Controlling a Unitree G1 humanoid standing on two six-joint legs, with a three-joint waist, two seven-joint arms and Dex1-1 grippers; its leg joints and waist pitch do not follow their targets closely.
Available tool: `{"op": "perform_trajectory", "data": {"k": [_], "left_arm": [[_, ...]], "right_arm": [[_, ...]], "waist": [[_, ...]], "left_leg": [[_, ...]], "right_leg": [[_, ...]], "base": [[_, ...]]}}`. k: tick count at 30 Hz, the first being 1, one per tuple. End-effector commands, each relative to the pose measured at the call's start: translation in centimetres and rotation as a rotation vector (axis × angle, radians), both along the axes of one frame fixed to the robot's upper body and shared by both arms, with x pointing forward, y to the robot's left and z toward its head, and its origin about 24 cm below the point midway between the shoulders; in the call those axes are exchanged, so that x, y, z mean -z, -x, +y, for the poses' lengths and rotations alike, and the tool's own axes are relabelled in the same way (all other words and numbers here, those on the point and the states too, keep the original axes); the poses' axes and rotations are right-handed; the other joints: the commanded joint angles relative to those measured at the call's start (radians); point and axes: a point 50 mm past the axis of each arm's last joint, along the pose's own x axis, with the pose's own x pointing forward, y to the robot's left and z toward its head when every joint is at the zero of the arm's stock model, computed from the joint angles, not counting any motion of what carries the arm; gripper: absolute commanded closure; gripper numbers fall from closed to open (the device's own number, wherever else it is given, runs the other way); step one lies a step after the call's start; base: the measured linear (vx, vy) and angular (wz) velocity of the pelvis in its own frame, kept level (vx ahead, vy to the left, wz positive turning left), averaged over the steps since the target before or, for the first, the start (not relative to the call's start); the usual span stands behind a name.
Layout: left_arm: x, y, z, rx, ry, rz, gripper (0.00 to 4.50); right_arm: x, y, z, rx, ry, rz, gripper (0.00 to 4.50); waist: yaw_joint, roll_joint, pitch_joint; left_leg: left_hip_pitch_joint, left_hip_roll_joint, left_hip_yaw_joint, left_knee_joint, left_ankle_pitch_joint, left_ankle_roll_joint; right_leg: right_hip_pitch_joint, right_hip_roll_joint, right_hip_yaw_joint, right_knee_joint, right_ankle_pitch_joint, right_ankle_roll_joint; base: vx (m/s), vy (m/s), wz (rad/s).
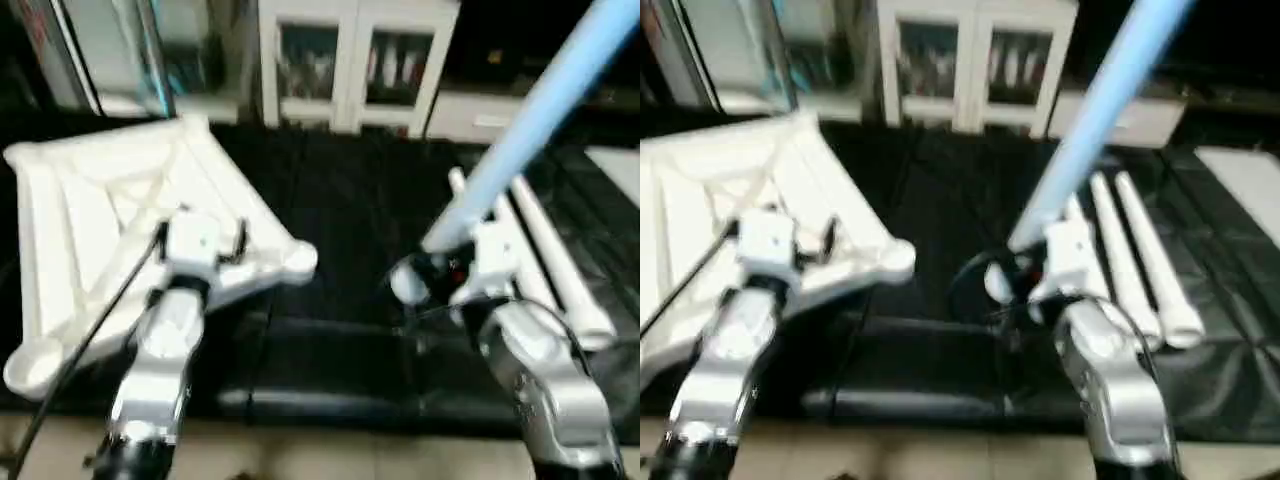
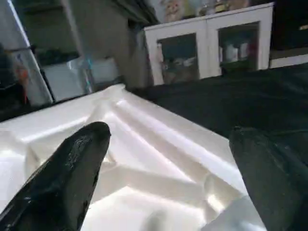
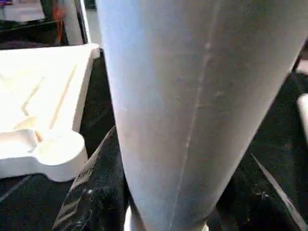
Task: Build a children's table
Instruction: Pick table leg
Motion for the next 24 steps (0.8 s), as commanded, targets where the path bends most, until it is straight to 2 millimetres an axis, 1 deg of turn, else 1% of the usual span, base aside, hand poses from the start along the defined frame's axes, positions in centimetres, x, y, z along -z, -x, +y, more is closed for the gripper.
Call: {"op": "perform_trajectory", "data": {"k": [1, 2, 3, 4, 5, 6, 7, 8, 9, 10, 11, 12, 13, 14, 15, 16, 17, 18, 19, 20, 21, 22, 23, 24], "left_arm": [[-0.2, -0.2, -1.2, -0.008, -0.026, 0.001, 0.0], [-0.2, -0.2, -1.1, 0.003, 0.003, 0.009, 0.0], [-0.3, -0.2, -1.2, 0.012, 0.01, 0.007, 0.0], [-0.3, -0.2, -1.1, 0.015, 0.012, 0.006, 0.0], [-0.5, -0.2, -1.2, 0.042, 0.013, 0.001, 0.0], [-0.5, -0.2, -1.2, 0.047, 0.012, -0.001, 0.0], [-0.8, -0.2, -1.3, 0.07, -0.001, -0.008, 0.0], [-0.9, -0.2, -1.4, 0.084, -0.014, -0.011, 0.0], [-1.2, -0.3, -1.5, 0.086, -0.028, -0.013, 0.0], [-1.2, -0.3, -1.5, 0.086, -0.028, -0.013, 0.0], [-1.3, -0.4, -1.6, 0.092, -0.026, -0.016, 0.0], [-1.4, -0.4, -1.7, 0.098, -0.025, -0.019, 0.0], [-1.6, -0.5, -1.7, 0.094, -0.021, -0.024, 0.0], [-1.8, -0.6, -1.8, 0.09, -0.028, -0.03, 0.0], [-1.8, -0.6, -1.8, 0.09, -0.029, -0.03, 0.0], [-1.9, -0.7, -1.9, 0.102, -0.015, -0.031, 0.0], [-1.9, -0.7, -2.0, 0.109, -0.016, -0.035, 0.0], [-2.0, -0.7, -2.1, 0.113, -0.018, -0.037, 0.0], [-2.0, -0.7, -2.1, 0.12, -0.018, -0.039, 0.0], [-2.0, -0.7, -2.2, 0.13, -0.022, -0.037, 0.0], [-2.0, -0.7, -2.3, 0.135, -0.018, -0.035, 0.0], [-2.0, -0.7, -2.4, 0.142, -0.014, -0.032, 0.0], [-1.9, -0.7, -2.4, 0.144, -0.017, -0.03, 0.0], [-1.9, -0.7, -2.5, 0.149, -0.011, -0.028, 0.0]], "right_arm": [[0.0, -0.1, -1.1, 0.023, 0.004, 0.003, 2.67], [0.0, -0.2, -1.2, 0.023, 0.014, 0.005, 2.67], [0.1, -0.2, -1.2, 0.023, 0.027, 0.003, 2.67], [0.1, -0.2, -1.3, 0.023, 0.032, 0.002, 2.67], [0.1, -0.2, -1.3, 0.024, 0.047, -0.001, 2.67], [0.1, -0.2, -1.4, 0.024, 0.048, -0.001, 2.67], [0.1, -0.2, -1.4, 0.025, 0.052, -0.004, 2.67], [0.1, -0.2, -1.4, 0.024, 0.049, -0.002, 2.67], [0.1, -0.2, -1.4, 0.021, 0.042, 0.001, 2.67], [0.1, -0.2, -1.4, 0.021, 0.042, 0.001, 2.67], [0.1, -0.2, -1.4, 0.017, 0.055, -0.003, 2.67], [0.1, -0.3, -1.3, 0.015, 0.066, -0.006, 2.67], [0.1, -0.3, -1.3, 0.013, 0.069, -0.006, 2.67], [0.2, -0.2, -1.2, 0.007, 0.064, -0.007, 2.67], [0.2, -0.2, -1.2, 0.006, 0.063, -0.007, 2.67], [0.2, -0.2, -1.1, 0.009, 0.063, -0.011, 2.67], [0.1, -0.2, -1.2, 0.014, 0.06, -0.013, 2.67], [0.1, -0.2, -1.2, 0.017, 0.059, -0.013, 2.67], [0.1, -0.2, -1.3, 0.022, 0.056, -0.015, 2.67], [0.1, -0.2, -1.4, 0.032, 0.061, -0.019, 2.67], [0.1, -0.3, -1.6, 0.047, 0.047, -0.016, 2.67], [0.2, -0.3, -2.0, 0.078, 0.023, -0.01, 2.67], [0.2, -0.3, -2.2, 0.096, 0.008, -0.003, 2.67], [0.2, -0.3, -2.3, 0.1, 0.012, -0.007, 2.67]], "waist": [[-0.031, 0.015, -0.059], [-0.029, 0.003, -0.059], [-0.006, -0.045, -0.055], [0.041, -0.069, -0.053], [0.047, -0.066, -0.039], [0.051, -0.058, -0.029], [0.047, -0.054, -0.029], [0.041, -0.035, -0.034], [0.046, -0.046, -0.033], [0.03, -0.025, -0.038], [0.027, -0.016, -0.034], [0.019, -0.01, -0.027], [0.019, -0.001, -0.012], [0.012, -0.007, -0.01], [0.015, -0.001, -0.002], [0.014, -0.003, 0.002], [0.013, -0.007, 0.004], [0.011, -0.01, 0.005], [0.012, -0.002, 0.024], [0.002, 0.003, 0.032], [-0.024, 0.048, 0.021], [-0.037, 0.045, 0.029], [-0.046, 0.03, 0.007], [-0.035, 0.039, 0.002]], "left_leg": [[0.072, 0.126, -0.077, -0.139, 0.119, 0.282], [0.062, 0.099, -0.057, -0.128, 0.108, 0.325], [-0.021, -0.029, 0.042, -0.036, 0.04, 0.315], [-0.023, -0.068, 0.081, 0.048, -0.065, 0.191], [-0.013, -0.055, 0.076, 0.03, -0.051, 0.128], [-0.007, -0.024, 0.063, -0.013, -0.071, 0.072], [0.0, -0.011, 0.056, -0.034, -0.089, 0.066], [0.021, 0.015, 0.042, -0.097, -0.134, 0.039], [-0.021, 0.004, 0.004, -0.118, -0.169, 0.073], [-0.011, 0.01, -0.021, -0.125, -0.211, 0.112], [-0.007, 0.011, -0.03, -0.126, -0.246, 0.111], [-0.009, 0.01, -0.036, -0.128, -0.335, 0.083], [0.002, 0.01, -0.039, -0.135, -0.468, 0.037], [-0.006, 0.004, -0.041, -0.132, -0.543, 0.004], [-0.004, 0.002, -0.036, -0.131, -0.581, -0.01], [0.003, -0.001, -0.023, -0.115, -0.602, -0.018], [0.013, -0.003, -0.015, -0.095, -0.591, -0.015], [0.029, -0.003, -0.004, -0.06, -0.556, -0.002], [0.05, 0.014, 0.019, 0.014, -0.389, 0.058], [0.044, 0.021, 0.021, 0.002, -0.401, 0.057], [0.102, 0.069, 0.008, -0.078, -0.6, -0.011], [0.108, 0.101, -0.02, -0.157, -0.79, -0.043], [0.143, 0.115, -0.035, -0.215, -0.949, -0.087], [0.155, 0.112, -0.04, -0.21, -0.945, -0.088]], "right_leg": [[-0.026, -0.04, 0.032, -0.048, 0.021, -0.119], [-0.012, -0.053, 0.038, -0.078, 0.081, -0.187], [0.046, -0.095, 0.07, -0.175, 0.195, -0.329], [0.064, -0.146, 0.092, -0.215, 0.059, -0.247], [0.049, -0.154, 0.097, -0.225, -0.063, -0.141], [0.059, -0.167, 0.11, -0.234, -0.31, 0.049], [0.063, -0.166, 0.108, -0.236, -0.381, 0.099], [0.055, -0.109, 0.057, -0.229, -0.372, 0.153], [0.095, -0.134, 0.008, -0.205, -0.311, 0.118], [0.09, -0.137, -0.022, -0.216, -0.259, 0.054], [0.094, -0.142, -0.038, -0.22, -0.285, 0.015], [0.106, -0.146, -0.05, -0.229, -0.362, -0.024], [0.107, -0.144, -0.059, -0.238, -0.471, -0.043], [0.129, -0.152, -0.064, -0.241, -0.573, -0.037], [0.133, -0.157, -0.07, -0.247, -0.636, -0.034], [0.141, -0.165, -0.072, -0.255, -0.718, -0.042], [0.141, -0.176, -0.078, -0.269, -0.77, -0.044], [0.14, -0.196, -0.082, -0.296, -0.82, -0.046], [0.164, -0.249, -0.116, -0.361, -0.869, -0.048], [0.177, -0.237, -0.139, -0.354, -0.863, -0.03], [0.147, -0.124, -0.126, -0.27, -0.701, -0.012], [0.138, -0.073, -0.115, -0.171, -0.535, -0.013], [0.098, -0.021, -0.049, -0.058, -0.13, -0.017], [0.082, -0.029, -0.035, -0.057, -0.129, -0.012]], "base": [[-0.077, -0.121, -0.07], [-0.077, -0.121, -0.07], [-0.091, -0.167, -0.07], [-0.095, -0.182, 0.0], [-0.095, -0.182, 0.0], [-0.096, -0.159, -0.01], [-0.097, -0.107, -0.12], [-0.097, -0.107, -0.12], [-0.079, -0.064, -0.06], [-0.065, -0.03, 0.27], [-0.065, -0.03, 0.27], [-0.049, -0.012, 0.51], [-0.028, 0.003, 0.54], [-0.028, 0.003, 0.54], [-0.017, 0.016, 0.56], [0.001, 0.016, 0.6], [0.001, 0.016, 0.6], [0.015, 0.031, 0.64], [0.027, 0.077, 0.61], [0.027, 0.077, 0.61], [0.046, 0.113, 0.55], [0.08, 0.11, 0.3], [0.08, 0.11, 0.3], [0.116, 0.1, 0.0]]}}
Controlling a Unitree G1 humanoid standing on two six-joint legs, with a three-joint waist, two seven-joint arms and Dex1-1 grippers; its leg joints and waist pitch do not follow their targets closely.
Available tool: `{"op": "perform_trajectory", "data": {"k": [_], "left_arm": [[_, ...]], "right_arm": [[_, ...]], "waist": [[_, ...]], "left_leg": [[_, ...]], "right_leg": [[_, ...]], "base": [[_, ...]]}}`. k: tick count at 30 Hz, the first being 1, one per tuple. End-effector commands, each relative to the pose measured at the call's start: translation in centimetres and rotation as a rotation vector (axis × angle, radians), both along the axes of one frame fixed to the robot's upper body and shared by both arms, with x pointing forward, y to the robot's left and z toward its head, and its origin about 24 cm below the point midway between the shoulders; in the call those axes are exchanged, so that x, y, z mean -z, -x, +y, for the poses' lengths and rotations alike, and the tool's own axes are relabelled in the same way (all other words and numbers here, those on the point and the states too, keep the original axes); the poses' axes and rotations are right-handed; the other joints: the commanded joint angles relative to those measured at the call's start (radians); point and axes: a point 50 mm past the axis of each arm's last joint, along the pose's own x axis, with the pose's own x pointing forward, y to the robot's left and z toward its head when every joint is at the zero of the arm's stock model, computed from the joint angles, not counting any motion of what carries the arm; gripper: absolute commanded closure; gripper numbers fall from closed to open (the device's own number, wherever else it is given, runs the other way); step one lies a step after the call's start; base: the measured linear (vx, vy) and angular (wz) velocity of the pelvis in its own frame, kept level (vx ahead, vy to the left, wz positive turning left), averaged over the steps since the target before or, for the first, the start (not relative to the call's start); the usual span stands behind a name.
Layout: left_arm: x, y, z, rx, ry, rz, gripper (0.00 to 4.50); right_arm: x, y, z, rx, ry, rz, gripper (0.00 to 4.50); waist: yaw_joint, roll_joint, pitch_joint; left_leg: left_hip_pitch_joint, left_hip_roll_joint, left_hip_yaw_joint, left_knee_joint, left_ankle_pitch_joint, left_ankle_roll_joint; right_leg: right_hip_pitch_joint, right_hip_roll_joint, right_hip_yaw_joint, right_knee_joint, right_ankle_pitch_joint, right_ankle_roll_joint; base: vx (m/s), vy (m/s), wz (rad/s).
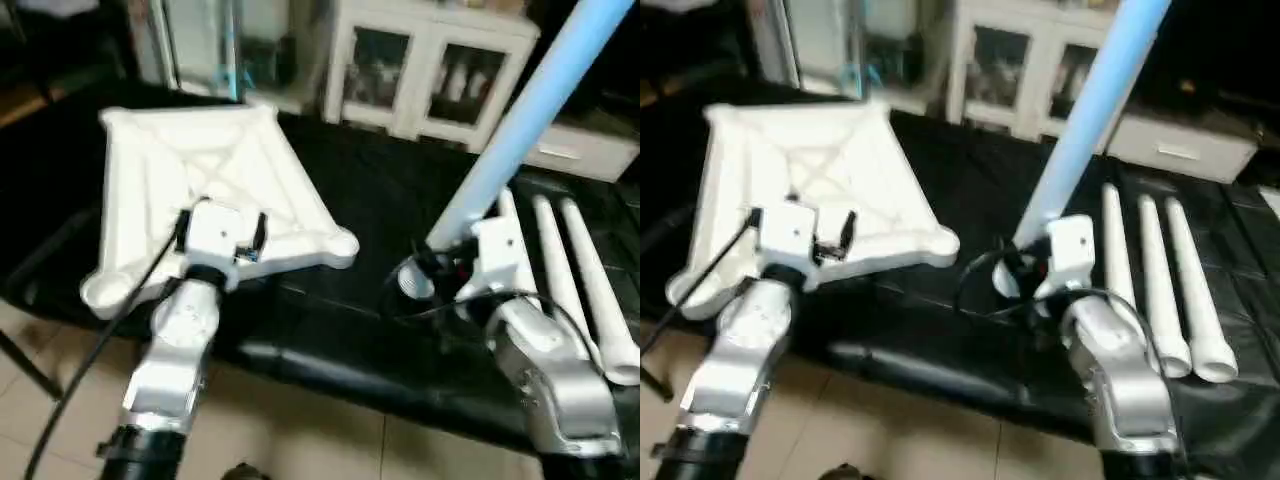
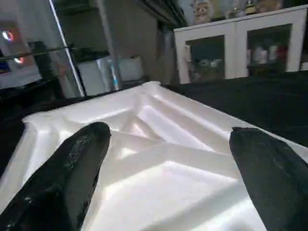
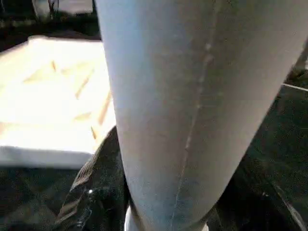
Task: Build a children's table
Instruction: Pick table leg
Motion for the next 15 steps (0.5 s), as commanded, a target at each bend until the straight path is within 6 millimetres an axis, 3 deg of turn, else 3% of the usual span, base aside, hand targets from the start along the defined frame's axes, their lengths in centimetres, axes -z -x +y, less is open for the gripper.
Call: {"op": "perform_trajectory", "data": {"k": [1, 2, 3, 4, 5, 6, 7, 8, 9, 10, 11, 12, 13, 14, 15], "left_arm": [[-0.48, -0.16, -1.28, 0.052, 0.019, -0.01, 0.0], [-0.43, -0.18, -1.35, 0.055, 0.019, -0.008, 0.0], [-0.39, -0.19, -1.39, 0.057, 0.019, -0.007, 0.0], [-0.37, -0.21, -1.44, 0.061, 0.021, -0.006, 0.0], [-0.33, -0.21, -1.53, 0.066, 0.022, -0.004, 0.0], [-0.28, -0.22, -1.59, 0.07, 0.025, -0.002, 0.0], [-0.24, -0.23, -1.62, 0.072, 0.028, 0.0, 0.0], [-0.16, -0.22, -1.63, 0.074, 0.03, 0.004, 0.0], [-0.12, -0.22, -1.61, 0.074, 0.029, 0.005, 0.0], [-0.07, -0.2, -1.6, 0.074, 0.029, 0.007, 0.0], [-0.02, -0.19, -1.57, 0.074, 0.029, 0.009, 0.0], [-0.02, -0.19, -1.57, 0.074, 0.029, 0.009, 0.0], [0.1, -0.14, -1.54, 0.075, 0.032, 0.013, 0.0], [0.18, -0.1, -1.51, 0.075, 0.031, 0.016, 0.0], [0.23, -0.07, -1.46, 0.074, 0.031, 0.018, 0.0]], "right_arm": [[-0.49, -0.19, -1.63, 0.066, 0.008, -0.024, 2.67], [-0.5, -0.15, -1.62, 0.063, 0.013, -0.026, 2.67], [-0.5, -0.13, -1.61, 0.062, 0.015, -0.026, 2.67], [-0.5, -0.11, -1.57, 0.061, 0.016, -0.027, 2.67], [-0.45, -0.06, -1.57, 0.061, 0.025, -0.026, 2.67], [-0.39, 0.0, -1.56, 0.06, 0.031, -0.025, 2.67], [-0.35, 0.04, -1.56, 0.06, 0.033, -0.025, 2.67], [-0.32, 0.11, -1.57, 0.062, 0.033, -0.025, 2.67], [-0.32, 0.12, -1.56, 0.063, 0.033, -0.026, 2.67], [-0.29, 0.17, -1.55, 0.061, 0.029, -0.022, 2.67], [-0.25, 0.22, -1.52, 0.06, 0.022, -0.019, 2.67], [-0.25, 0.22, -1.52, 0.06, 0.022, -0.019, 2.67], [-0.22, 0.29, -1.5, 0.06, 0.009, -0.016, 2.67], [-0.2, 0.33, -1.48, 0.059, 0.005, -0.014, 2.67], [-0.19, 0.35, -1.44, 0.058, 0.004, -0.012, 2.67]], "waist": [[-0.038, 0.024, -0.056], [-0.042, 0.021, -0.057], [-0.04, -0.003, -0.051], [-0.037, -0.011, -0.051], [-0.01, -0.031, -0.067], [0.023, -0.039, -0.094], [0.025, -0.042, -0.099], [0.029, -0.032, -0.106], [0.018, -0.007, -0.12], [-0.026, 0.038, -0.129], [-0.058, 0.044, -0.122], [-0.063, 0.033, -0.151], [-0.059, 0.032, -0.142], [-0.053, 0.009, -0.136], [-0.048, -0.016, -0.123]], "left_leg": [[0.09, 0.129, -0.108, -0.221, -0.863, -0.103], [0.082, 0.116, -0.101, -0.222, -0.84, -0.09], [0.081, 0.084, -0.076, -0.197, -0.778, -0.059], [0.074, 0.059, -0.051, -0.167, -0.719, -0.047], [-0.003, 0.014, -0.004, -0.075, -0.403, 0.02], [-0.083, 0.012, -0.016, 0.028, -0.105, 0.11], [-0.13, 0.002, -0.026, 0.035, 0.014, 0.141], [-0.132, -0.003, -0.026, 0.011, 0.072, 0.15], [-0.105, -0.001, -0.024, -0.052, 0.23, 0.179], [0.059, 0.052, -0.104, -0.08, 0.392, 0.343], [0.134, 0.125, -0.18, -0.102, 0.378, 0.465], [0.178, 0.158, -0.228, -0.074, 0.565, 0.569], [0.167, 0.152, -0.146, -0.053, 0.703, 0.445], [0.145, 0.151, -0.103, -0.074, 0.655, 0.354], [0.131, 0.142, -0.047, -0.111, 0.497, 0.273]], "right_leg": [[-0.079, -0.015, 0.06, 0.0, -0.073, -0.013], [-0.073, -0.021, 0.065, -0.015, -0.076, -0.009], [-0.085, -0.055, 0.097, -0.084, -0.134, -0.01], [-0.079, -0.088, 0.123, -0.13, -0.194, -0.034], [0.017, -0.168, 0.195, -0.194, -0.331, -0.085], [0.092, -0.227, 0.243, -0.215, -0.31, -0.102], [0.104, -0.178, 0.213, -0.194, -0.157, -0.104], [0.101, -0.135, 0.186, -0.178, -0.061, -0.101], [0.083, -0.037, 0.111, -0.133, 0.133, -0.068], [-0.046, 0.043, 0.043, -0.038, 0.156, -0.007], [-0.144, 0.031, 0.053, 0.028, -0.009, 0.024], [-0.203, 0.003, 0.078, 0.077, -0.104, 0.089], [-0.248, -0.016, 0.1, 0.082, -0.008, 0.139], [-0.243, -0.018, 0.1, 0.082, 0.051, 0.141], [-0.25, -0.027, 0.1, 0.061, 0.158, 0.092]], "base": [[0.12, 0.086, -0.11], [0.12, 0.086, -0.11], [0.125, 0.038, -0.03], [0.142, -0.01, 0.04], [0.142, -0.01, 0.04], [0.198, -0.007, -0.01], [0.219, 0.008, -0.03], [0.219, 0.008, -0.03], [0.201, 0.017, 0.01], [0.238, 0.028, 0.02], [0.238, 0.028, 0.02], [0.235, -0.001, -0.14], [0.133, -0.022, -0.29], [0.133, -0.022, -0.29], [0.025, -0.021, -0.47]]}}
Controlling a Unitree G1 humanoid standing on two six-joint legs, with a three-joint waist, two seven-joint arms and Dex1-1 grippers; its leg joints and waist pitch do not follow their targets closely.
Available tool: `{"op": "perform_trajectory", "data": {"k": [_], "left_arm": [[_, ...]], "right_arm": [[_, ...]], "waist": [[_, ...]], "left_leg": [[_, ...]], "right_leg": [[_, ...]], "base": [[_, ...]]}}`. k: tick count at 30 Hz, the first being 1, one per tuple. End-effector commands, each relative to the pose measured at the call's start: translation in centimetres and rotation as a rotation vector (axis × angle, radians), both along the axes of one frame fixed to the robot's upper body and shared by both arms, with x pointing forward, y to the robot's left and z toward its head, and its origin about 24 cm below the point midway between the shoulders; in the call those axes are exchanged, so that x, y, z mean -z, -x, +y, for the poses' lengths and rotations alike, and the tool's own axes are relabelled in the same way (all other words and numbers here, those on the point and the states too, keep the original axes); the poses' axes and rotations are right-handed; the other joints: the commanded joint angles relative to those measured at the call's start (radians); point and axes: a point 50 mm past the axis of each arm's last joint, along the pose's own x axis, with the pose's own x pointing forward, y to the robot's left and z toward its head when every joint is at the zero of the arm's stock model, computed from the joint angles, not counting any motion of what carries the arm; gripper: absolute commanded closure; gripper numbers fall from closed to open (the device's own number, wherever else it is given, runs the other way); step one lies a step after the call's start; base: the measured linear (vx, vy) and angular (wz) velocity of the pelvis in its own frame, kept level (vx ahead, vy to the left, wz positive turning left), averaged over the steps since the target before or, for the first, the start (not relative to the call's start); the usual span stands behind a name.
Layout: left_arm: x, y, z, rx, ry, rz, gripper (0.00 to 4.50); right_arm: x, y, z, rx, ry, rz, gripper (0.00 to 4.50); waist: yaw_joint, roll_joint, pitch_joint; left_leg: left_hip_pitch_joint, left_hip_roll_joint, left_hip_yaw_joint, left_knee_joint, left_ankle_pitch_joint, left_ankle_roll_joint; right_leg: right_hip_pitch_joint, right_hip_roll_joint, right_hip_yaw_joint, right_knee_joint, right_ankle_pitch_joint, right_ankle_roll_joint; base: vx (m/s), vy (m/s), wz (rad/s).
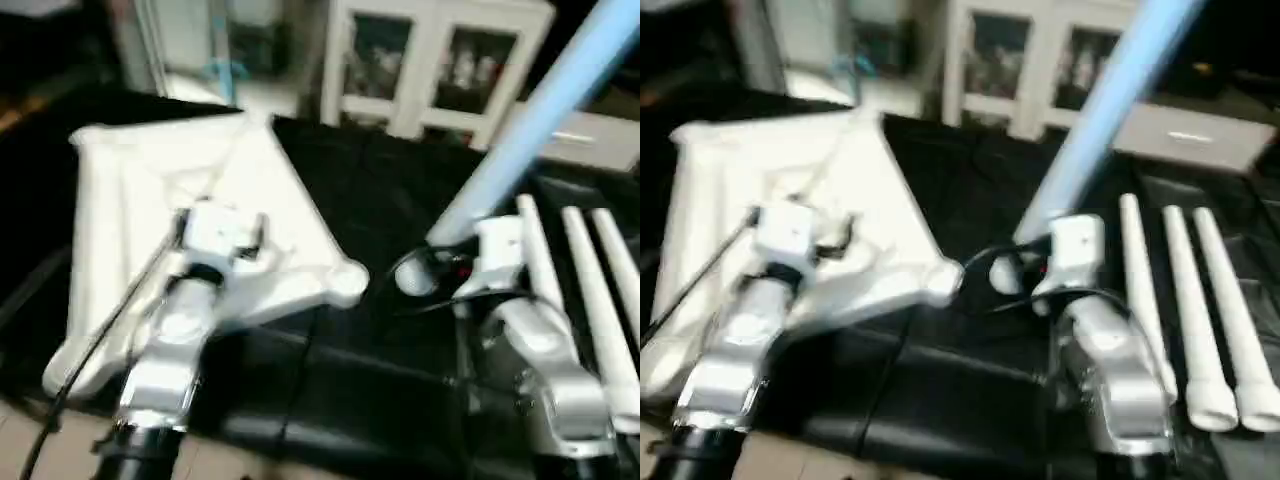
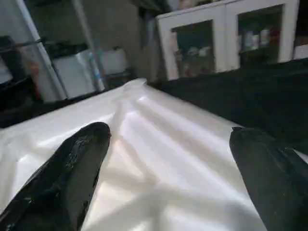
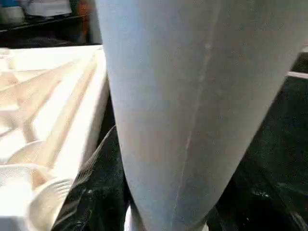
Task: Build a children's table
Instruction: Pick table leg
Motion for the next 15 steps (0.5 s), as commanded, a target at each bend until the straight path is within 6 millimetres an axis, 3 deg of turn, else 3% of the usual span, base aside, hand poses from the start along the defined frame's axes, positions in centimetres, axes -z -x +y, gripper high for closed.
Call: {"op": "perform_trajectory", "data": {"k": [1, 2, 3, 4, 5, 6, 7, 8, 9, 10, 11, 12, 13, 14, 15], "left_arm": [[-0.1, 0.1, -1.2, 0.044, 0.023, -0.001, 0.0], [0.0, 0.1, -1.1, 0.034, 0.037, 0.002, 0.0], [0.0, 0.1, -1.1, 0.032, 0.045, 0.003, 0.0], [0.1, 0.2, -0.9, 0.013, 0.054, 0.015, 0.0], [0.1, 0.2, -0.9, 0.013, 0.054, 0.015, 0.0], [0.3, 0.3, -0.9, 0.022, 0.067, 0.032, 0.0], [0.3, 0.4, -0.8, 0.032, 0.059, 0.033, 0.0], [0.3, 0.6, -0.6, 0.044, 0.051, 0.035, 0.0], [0.3, 0.6, -0.6, 0.044, 0.051, 0.035, 0.0], [0.3, 0.6, -0.5, 0.051, 0.043, 0.036, 0.0], [0.3, 0.6, -0.5, 0.057, 0.043, 0.038, 0.0], [0.3, 0.8, -0.3, 0.108, 0.039, 0.052, 0.0], [0.3, 1.0, -0.2, 0.203, 0.056, 0.088, 0.0], [0.3, 1.0, -0.2, 0.203, 0.056, 0.088, 0.0], [0.4, 1.2, -0.3, 0.284, 0.07, 0.119, 0.0]], "right_arm": [[-0.3, 0.2, -1.3, 0.046, 0.01, -0.011, 2.67], [-0.5, 0.2, -1.3, 0.042, 0.015, -0.016, 2.67], [-0.5, 0.2, -1.3, 0.04, 0.019, -0.018, 2.67], [-0.6, 0.2, -1.3, 0.026, 0.025, -0.018, 2.67], [-0.6, 0.2, -1.3, 0.026, 0.025, -0.018, 2.67], [-0.6, 0.1, -1.2, -0.006, 0.009, -0.006, 2.67], [-0.6, 0.2, -0.9, -0.038, 0.003, -0.002, 2.67], [-0.7, 0.2, -0.7, -0.083, 0.003, -0.002, 2.67], [-0.7, 0.2, -0.7, -0.083, 0.003, -0.002, 2.67], [-0.7, 0.3, -0.5, -0.113, 0.003, -0.002, 2.67], [-0.7, 0.3, -0.4, -0.12, 0.002, -0.003, 2.67], [-0.9, 0.4, -0.1, -0.177, -0.007, -0.006, 2.67], [-1.2, 0.3, 0.3, -0.229, -0.024, -0.011, 2.67], [-1.2, 0.3, 0.3, -0.229, -0.024, -0.011, 2.67], [-1.4, 0.3, 0.4, -0.264, -0.043, -0.014, 2.67]], "waist": [[-0.017, -0.04, -0.032], [0.026, -0.124, -0.031], [0.048, -0.074, -0.056], [0.037, -0.087, -0.057], [0.044, -0.081, -0.056], [0.026, -0.082, -0.043], [0.019, -0.052, -0.034], [0.006, -0.037, -0.036], [0.006, -0.018, -0.043], [0.006, -0.015, -0.045], [0.004, -0.019, -0.043], [0.004, -0.019, -0.043], [0.012, -0.027, -0.033], [0.012, -0.026, -0.028], [0.016, -0.026, -0.023]], "left_leg": [[0.075, 0.145, 0.061, -0.137, 0.159, 0.214], [-0.006, -0.012, 0.092, -0.015, -0.152, 0.176], [-0.017, -0.032, 0.05, 0.049, -0.167, 0.157], [-0.081, -0.005, -0.008, 0.082, 0.005, 0.088], [-0.08, -0.009, -0.02, 0.068, 0.088, 0.054], [-0.076, 0.003, -0.032, 0.031, 0.237, 0.011], [-0.058, 0.011, -0.026, -0.051, 0.37, 0.002], [-0.074, 0.031, -0.024, -0.072, 0.393, 0.038], [-0.062, 0.063, -0.04, -0.074, 0.371, 0.045], [-0.036, 0.104, -0.051, -0.076, 0.254, 0.067], [-0.034, 0.11, -0.049, -0.087, 0.172, 0.068], [-0.034, 0.11, -0.049, -0.087, 0.172, 0.068], [-0.026, 0.106, -0.036, -0.096, 0.054, 0.055], [-0.029, 0.106, -0.03, -0.103, 0.011, 0.044], [-0.022, 0.104, -0.023, -0.107, -0.076, 0.011]], "right_leg": [[-0.015, -0.048, 0.018, -0.101, 0.22, -0.111], [0.091, -0.089, 0.117, -0.226, -0.036, -0.116], [0.146, -0.194, 0.198, -0.239, -0.064, -0.191], [0.194, -0.203, 0.173, -0.206, 0.013, -0.236], [0.185, -0.183, 0.15, -0.193, 0.158, -0.225], [0.158, -0.159, 0.108, -0.175, 0.477, -0.238], [0.113, -0.088, 0.039, -0.168, 0.575, -0.218], [0.115, -0.042, 0.028, -0.155, 0.548, -0.181], [0.115, -0.046, 0.035, -0.147, 0.505, -0.176], [0.101, -0.07, 0.047, -0.161, 0.376, -0.2], [0.109, -0.082, 0.053, -0.169, 0.317, -0.246], [0.109, -0.082, 0.053, -0.169, 0.317, -0.246], [0.102, -0.087, 0.058, -0.183, 0.211, -0.282], [0.102, -0.086, 0.059, -0.187, 0.163, -0.283], [0.095, -0.089, 0.062, -0.197, 0.059, -0.275]], "base": [[0.06, -0.06, -0.64], [0.06, -0.06, -0.64], [0.153, -0.069, -0.33], [0.168, -0.06, -0.11], [0.168, -0.06, -0.11], [0.116, -0.048, -0.18], [0.071, -0.005, -0.11], [0.071, -0.005, -0.11], [0.0, 0.0, 0.0], [0.05, 0.008, -0.07], [0.05, 0.008, -0.07], [0.0, 0.0, 0.0], [-0.017, 0.057, 0.02], [-0.017, 0.057, 0.02], [0.0, 0.0, 0.0]]}}
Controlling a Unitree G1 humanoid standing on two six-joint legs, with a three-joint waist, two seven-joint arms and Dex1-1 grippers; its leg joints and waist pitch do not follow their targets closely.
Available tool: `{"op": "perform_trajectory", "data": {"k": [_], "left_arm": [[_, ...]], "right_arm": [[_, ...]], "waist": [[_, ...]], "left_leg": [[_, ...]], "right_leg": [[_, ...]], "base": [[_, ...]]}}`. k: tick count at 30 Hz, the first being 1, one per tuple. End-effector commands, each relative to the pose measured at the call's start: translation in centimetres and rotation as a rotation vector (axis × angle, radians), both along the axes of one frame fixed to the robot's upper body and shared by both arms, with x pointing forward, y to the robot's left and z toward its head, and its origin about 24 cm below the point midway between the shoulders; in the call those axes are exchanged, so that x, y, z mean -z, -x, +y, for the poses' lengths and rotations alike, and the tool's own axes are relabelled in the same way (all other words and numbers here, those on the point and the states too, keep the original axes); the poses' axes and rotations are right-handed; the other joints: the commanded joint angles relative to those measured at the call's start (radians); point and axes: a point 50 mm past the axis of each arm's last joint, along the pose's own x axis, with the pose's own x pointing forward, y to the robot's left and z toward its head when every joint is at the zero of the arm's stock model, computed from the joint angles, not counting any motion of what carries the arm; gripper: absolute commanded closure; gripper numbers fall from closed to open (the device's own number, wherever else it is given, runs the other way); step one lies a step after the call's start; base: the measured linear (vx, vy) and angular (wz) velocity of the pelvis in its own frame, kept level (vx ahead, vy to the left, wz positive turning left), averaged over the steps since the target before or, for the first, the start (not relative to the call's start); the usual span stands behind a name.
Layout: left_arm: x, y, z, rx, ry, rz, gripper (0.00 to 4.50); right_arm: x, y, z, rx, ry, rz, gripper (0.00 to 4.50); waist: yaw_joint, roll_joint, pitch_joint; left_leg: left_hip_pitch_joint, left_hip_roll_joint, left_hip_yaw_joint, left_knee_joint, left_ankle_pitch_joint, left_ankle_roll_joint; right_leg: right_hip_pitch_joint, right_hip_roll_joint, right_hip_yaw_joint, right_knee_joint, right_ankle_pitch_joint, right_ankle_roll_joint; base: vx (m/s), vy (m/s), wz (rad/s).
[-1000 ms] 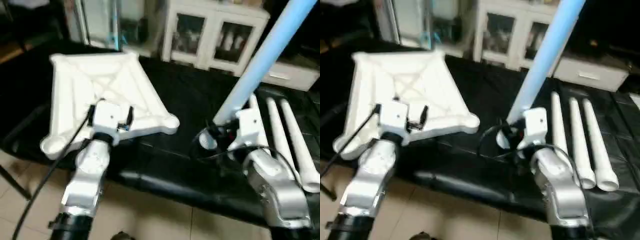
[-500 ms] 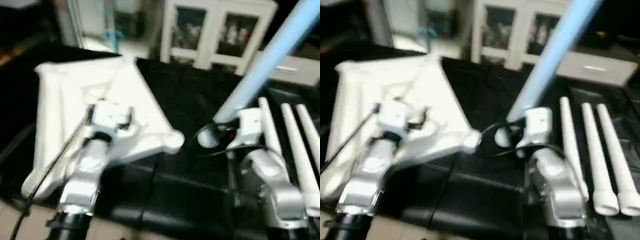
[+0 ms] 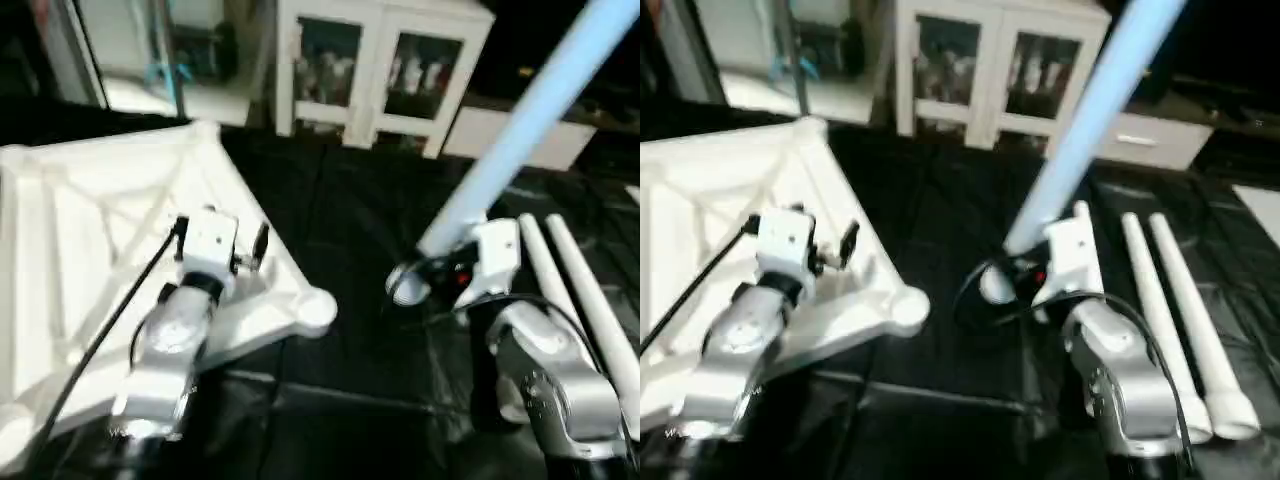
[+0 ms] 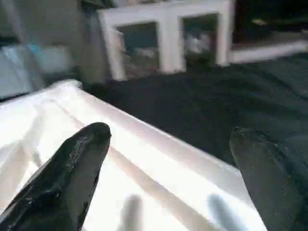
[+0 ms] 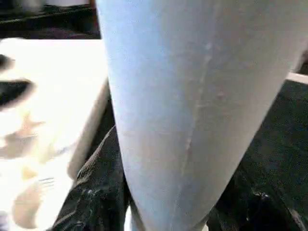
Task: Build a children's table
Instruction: Pick table leg, then insert table leg to table base
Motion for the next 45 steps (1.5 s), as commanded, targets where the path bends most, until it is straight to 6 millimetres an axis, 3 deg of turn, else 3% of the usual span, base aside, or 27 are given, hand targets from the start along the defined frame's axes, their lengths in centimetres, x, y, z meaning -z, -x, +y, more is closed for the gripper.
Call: {"op": "perform_trajectory", "data": {"k": [1, 3, 4, 5, 7, 8, 10, 12, 16, 17, 20, 22, 24, 26, 28, 29, 32, 35, 40, 45], "left_arm": [[-0.5, 0.2, -0.9, 0.097, 0.034, 0.01, 0.0], [-0.5, 0.3, -0.9, 0.147, 0.045, 0.03, 0.0], [0.0, 1.1, -1.0, 0.364, 0.005, 0.125, 0.0], [0.1, 1.2, -1.0, 0.389, 0.0, 0.138, 0.0], [0.4, 1.9, -0.4, 0.551, -0.052, 0.23, 0.0], [0.4, 2.0, -0.3, 0.58, -0.062, 0.248, 0.0], [0.3, 2.6, 0.4, 0.69, -0.106, 0.333, 0.0], [0.4, 2.9, 0.6, 0.718, -0.134, 0.367, 0.0], [0.9, 3.2, 1.2, 0.75, -0.209, 0.424, 0.0], [1.0, 3.2, 1.3, 0.749, -0.217, 0.428, 0.0], [1.8, 2.9, 1.9, 0.741, -0.283, 0.464, 0.0], [1.9, 2.7, 2.0, 0.74, -0.29, 0.472, 0.18], [2.0, 2.5, 2.1, 0.729, -0.301, 0.474, 0.29], [2.1, 2.2, 2.1, 0.735, -0.289, 0.493, 0.49], [2.2, 2.1, 2.2, 0.739, -0.296, 0.527, 0.63], [2.2, 2.1, 2.2, 0.736, -0.297, 0.541, 0.76], [2.2, 2.2, 2.3, 0.738, -0.292, 0.569, 0.96], [2.2, 2.4, 2.1, 0.751, -0.266, 0.608, 1.27], [2.3, 2.4, 1.7, 0.735, -0.254, 0.642, 1.68], [2.4, 2.2, 1.5, 0.72, -0.272, 0.656, 2.07]], "right_arm": [[-1.1, -0.2, 0.0, -0.034, -0.02, -0.034, 2.67], [-1.3, -0.2, 0.0, -0.054, -0.033, -0.034, 2.67], [-1.8, -0.3, 0.2, -0.124, -0.071, -0.029, 2.67], [-1.9, -0.3, 0.2, -0.134, -0.074, -0.028, 2.67], [-2.4, -0.3, 0.4, -0.232, -0.074, -0.024, 2.67], [-2.5, -0.3, 0.4, -0.255, -0.071, -0.024, 2.67], [-3.0, -0.2, 0.5, -0.326, -0.068, -0.027, 2.67], [-3.1, -0.3, 0.5, -0.336, -0.069, -0.029, 2.67], [-3.3, -0.5, 0.5, -0.344, -0.073, -0.032, 2.67], [-3.3, -0.5, 0.5, -0.345, -0.074, -0.032, 2.67], [-3.3, -0.6, 0.5, -0.359, -0.073, -0.028, 2.67], [-3.2, -0.6, 0.6, -0.368, -0.07, -0.025, 2.67], [-3.2, -0.6, 0.6, -0.374, -0.069, -0.023, 2.67], [-3.2, -0.6, 0.8, -0.384, -0.066, -0.021, 2.67], [-3.2, -0.6, 0.8, -0.391, -0.061, -0.022, 2.67], [-3.2, -0.6, 0.9, -0.393, -0.059, -0.022, 2.67], [-3.2, -0.5, 0.9, -0.396, -0.057, -0.023, 2.67], [-3.3, -0.5, 1.0, -0.397, -0.058, -0.023, 2.67], [-3.1, -0.6, 1.1, -0.394, -0.057, -0.022, 2.67], [-3.0, -0.6, 1.2, -0.394, -0.053, -0.024, 2.67]], "waist": [[0.002, 0.016, -0.035], [0.004, 0.013, -0.029], [0.011, 0.011, -0.029], [0.012, 0.016, -0.031], [0.009, 0.016, -0.031], [0.011, 0.019, -0.03], [0.013, 0.012, -0.03], [0.012, 0.01, -0.032], [0.014, 0.012, -0.037], [0.013, 0.002, -0.037], [0.013, -0.002, -0.04], [0.015, 0.003, -0.041], [0.015, 0.001, -0.039], [0.015, -0.002, -0.036], [0.016, 0.005, -0.035], [0.014, 0.0, -0.032], [0.015, 0.003, -0.032], [0.015, 0.003, -0.032], [0.015, 0.003, -0.037], [0.016, 0.007, -0.036]], "left_leg": [[0.026, 0.085, -0.017, -0.104, -0.216, 0.005], [0.032, 0.083, -0.01, -0.109, -0.281, -0.014], [0.042, 0.082, -0.006, -0.109, -0.318, -0.031], [0.039, 0.079, -0.006, -0.114, -0.315, -0.033], [0.03, 0.08, -0.006, -0.119, -0.296, -0.035], [0.033, 0.082, -0.002, -0.119, -0.285, -0.035], [0.035, 0.082, 0.006, -0.116, -0.256, -0.031], [0.029, 0.083, 0.008, -0.117, -0.223, -0.027], [0.03, 0.084, 0.013, -0.112, -0.155, -0.018], [0.029, 0.084, 0.015, -0.112, -0.144, -0.012], [0.027, 0.082, 0.019, -0.109, -0.1, 0.005], [0.03, 0.083, 0.02, -0.109, -0.096, 0.004], [0.031, 0.083, 0.021, -0.11, -0.112, 0.002], [0.03, 0.083, 0.02, -0.113, -0.152, -0.012], [0.033, 0.084, 0.018, -0.114, -0.177, -0.024], [0.032, 0.086, 0.017, -0.117, -0.202, -0.032], [0.033, 0.085, 0.016, -0.117, -0.212, -0.036], [0.034, 0.085, 0.016, -0.117, -0.212, -0.039], [0.03, 0.085, 0.017, -0.115, -0.159, -0.028], [0.032, 0.086, 0.017, -0.115, -0.166, -0.028]], "right_leg": [[0.039, -0.119, 0.064, -0.085, -0.139, -0.174], [0.032, -0.122, 0.067, -0.096, -0.24, -0.153], [0.023, -0.128, 0.07, -0.108, -0.338, -0.12], [0.023, -0.125, 0.071, -0.104, -0.358, -0.104], [0.03, -0.124, 0.068, -0.1, -0.339, -0.093], [0.025, -0.125, 0.07, -0.099, -0.323, -0.093], [0.024, -0.129, 0.073, -0.097, -0.297, -0.11], [0.028, -0.13, 0.073, -0.092, -0.276, -0.117], [0.03, -0.128, 0.071, -0.081, -0.184, -0.141], [0.03, -0.128, 0.071, -0.083, -0.175, -0.142], [0.033, -0.126, 0.071, -0.074, -0.123, -0.146], [0.031, -0.126, 0.071, -0.073, -0.102, -0.153], [0.029, -0.123, 0.07, -0.075, -0.111, -0.154], [0.03, -0.128, 0.072, -0.08, -0.168, -0.15], [0.028, -0.13, 0.073, -0.084, -0.206, -0.144], [0.027, -0.13, 0.073, -0.087, -0.238, -0.138], [0.026, -0.131, 0.074, -0.09, -0.265, -0.132], [0.024, -0.13, 0.074, -0.089, -0.259, -0.136], [0.03, -0.128, 0.073, -0.08, -0.167, -0.159], [0.03, -0.128, 0.072, -0.08, -0.161, -0.167]], "base": [[0.0, 0.0, 0.0], [0.0, 0.0, 0.0], [0.0, 0.0, 0.0], [0.0, 0.0, 0.0], [0.0, 0.0, 0.0], [0.0, 0.0, 0.0], [0.0, 0.0, 0.0], [0.0, 0.0, 0.0], [0.0, 0.0, 0.0], [0.0, 0.0, 0.0], [0.0, 0.0, 0.0], [0.0, 0.0, 0.0], [0.0, 0.0, 0.0], [0.0, 0.0, 0.0], [0.0, 0.0, 0.0], [0.0, 0.0, 0.0], [0.0, 0.0, 0.0], [0.0, 0.0, 0.0], [0.0, 0.0, 0.0], [0.0, 0.0, 0.0]]}}
